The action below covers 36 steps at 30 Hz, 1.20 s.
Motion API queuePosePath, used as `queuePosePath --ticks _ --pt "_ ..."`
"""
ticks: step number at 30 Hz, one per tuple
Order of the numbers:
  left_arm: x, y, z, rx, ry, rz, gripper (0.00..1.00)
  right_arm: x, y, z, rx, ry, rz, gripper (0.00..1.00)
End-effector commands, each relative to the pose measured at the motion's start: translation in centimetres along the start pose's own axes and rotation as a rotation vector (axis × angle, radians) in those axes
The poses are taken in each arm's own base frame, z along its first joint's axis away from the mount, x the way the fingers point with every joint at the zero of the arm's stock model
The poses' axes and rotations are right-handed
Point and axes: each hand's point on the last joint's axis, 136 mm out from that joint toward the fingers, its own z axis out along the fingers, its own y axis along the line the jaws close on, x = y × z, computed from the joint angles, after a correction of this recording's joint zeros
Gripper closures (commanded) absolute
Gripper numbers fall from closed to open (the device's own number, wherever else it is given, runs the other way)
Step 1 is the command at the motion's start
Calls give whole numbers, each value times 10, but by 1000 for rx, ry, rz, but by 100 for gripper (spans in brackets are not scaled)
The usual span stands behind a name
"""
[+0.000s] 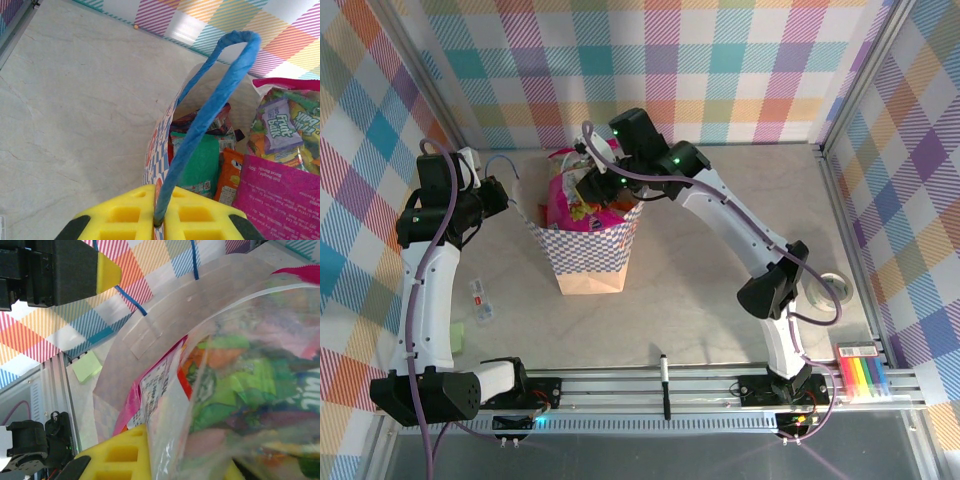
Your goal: Place the snacks into the paper bag
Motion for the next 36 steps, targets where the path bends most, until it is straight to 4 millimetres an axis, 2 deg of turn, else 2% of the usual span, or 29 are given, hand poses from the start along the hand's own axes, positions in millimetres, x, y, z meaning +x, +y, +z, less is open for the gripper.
queuePosePath --ticks 1,16,24,31,36 --pt "1 5 -6 -15 -10 14 88 -48 31 -42 -25 -181 -131 100" --pt "2 5 -3 -12 -7 11 88 -55 61 -69 -22 -234 -196 100" --pt "3 3 -2 -3 -3 7 88 -47 54 -41 -58 -194 -174 100" --pt "3 4 -3 -5 -3 6 88 -54 48 -21 -75 -193 -163 100" --pt "5 4 0 -6 3 7 88 -62 45 -15 -78 -195 -142 100"
